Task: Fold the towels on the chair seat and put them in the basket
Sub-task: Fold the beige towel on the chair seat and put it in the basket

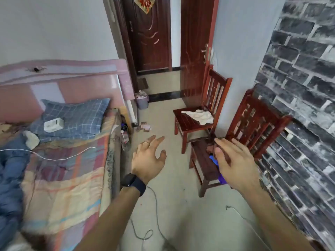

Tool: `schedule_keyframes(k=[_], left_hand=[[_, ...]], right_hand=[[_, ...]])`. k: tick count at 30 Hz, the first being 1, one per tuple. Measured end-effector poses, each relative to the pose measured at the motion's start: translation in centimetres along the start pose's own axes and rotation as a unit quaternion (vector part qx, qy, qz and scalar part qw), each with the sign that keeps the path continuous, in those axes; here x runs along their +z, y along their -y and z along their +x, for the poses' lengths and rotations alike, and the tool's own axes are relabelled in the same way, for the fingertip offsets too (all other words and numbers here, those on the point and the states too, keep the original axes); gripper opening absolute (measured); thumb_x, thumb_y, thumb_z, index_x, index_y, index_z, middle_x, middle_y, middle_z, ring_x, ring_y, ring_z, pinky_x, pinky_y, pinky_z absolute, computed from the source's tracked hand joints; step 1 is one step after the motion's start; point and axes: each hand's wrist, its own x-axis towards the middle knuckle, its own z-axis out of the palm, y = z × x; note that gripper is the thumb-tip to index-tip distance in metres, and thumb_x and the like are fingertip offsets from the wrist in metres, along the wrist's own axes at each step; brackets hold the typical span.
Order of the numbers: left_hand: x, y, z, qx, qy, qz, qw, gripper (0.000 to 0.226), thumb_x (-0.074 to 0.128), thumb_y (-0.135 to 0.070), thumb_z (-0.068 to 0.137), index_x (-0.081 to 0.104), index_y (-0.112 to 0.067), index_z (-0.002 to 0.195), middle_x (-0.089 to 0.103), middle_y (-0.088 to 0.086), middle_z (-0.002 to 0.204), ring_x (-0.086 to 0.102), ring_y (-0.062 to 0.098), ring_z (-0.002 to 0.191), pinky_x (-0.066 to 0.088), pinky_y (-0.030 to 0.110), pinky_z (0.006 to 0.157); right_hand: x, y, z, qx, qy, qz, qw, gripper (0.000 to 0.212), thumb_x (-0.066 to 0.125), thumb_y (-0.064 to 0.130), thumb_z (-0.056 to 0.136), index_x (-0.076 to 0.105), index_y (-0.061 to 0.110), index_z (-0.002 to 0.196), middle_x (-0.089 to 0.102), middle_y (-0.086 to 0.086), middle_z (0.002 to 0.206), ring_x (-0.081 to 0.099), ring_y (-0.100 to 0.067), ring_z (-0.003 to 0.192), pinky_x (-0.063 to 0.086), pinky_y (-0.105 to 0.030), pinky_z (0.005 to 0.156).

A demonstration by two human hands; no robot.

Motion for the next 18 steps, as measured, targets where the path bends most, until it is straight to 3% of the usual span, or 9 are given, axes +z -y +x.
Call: schedule_keyframes(k=[6,11,15,18], left_hand=[[5.6,2.9,4.9,-0.054,0.078,0.008,0.995,0.049,0.049,-0.042,0.092,0.041,-0.046,0.141,0.038,-0.009,0.153,0.034,0.02,0.138,0.032,0.047,0.112],[9.1,5.2,14.6,-0.052,0.094,-0.008,0.994,0.049,0.05,-0.041,0.093,0.04,-0.047,0.141,0.038,-0.01,0.153,0.033,0.016,0.139,0.03,0.042,0.114],[10.1,6.4,23.2,-0.033,0.11,-0.014,0.993,0.049,0.049,-0.041,0.093,0.04,-0.046,0.141,0.037,-0.007,0.154,0.033,0.019,0.139,0.029,0.044,0.115],[10.3,6.9,29.1,-0.023,0.114,-0.006,0.993,0.048,0.049,-0.038,0.094,0.042,-0.043,0.141,0.039,-0.005,0.153,0.035,0.021,0.139,0.029,0.043,0.115]], right_hand=[[7.4,-2.2,3.0,0.02,0.023,0.032,0.999,0.043,0.045,0.037,0.096,0.073,0.014,0.118,0.074,-0.003,0.116,0.054,-0.02,0.117,0.035,-0.031,0.107],[13.3,-4.1,10.4,0.087,0.096,0.035,0.991,0.047,0.04,0.043,0.097,0.068,0.021,0.128,0.069,0.004,0.125,0.053,-0.025,0.126,0.036,-0.039,0.112],[16.4,-4.1,16.7,0.109,0.108,0.024,0.988,0.035,0.047,0.032,0.1,0.068,0.02,0.125,0.073,0.003,0.114,0.056,-0.021,0.119,0.029,-0.031,0.114],[17.9,-4.4,21.4,0.135,0.132,0.024,0.982,0.032,0.052,0.027,0.102,0.065,0.021,0.13,0.069,0.003,0.123,0.052,-0.025,0.126,0.03,-0.034,0.113]])
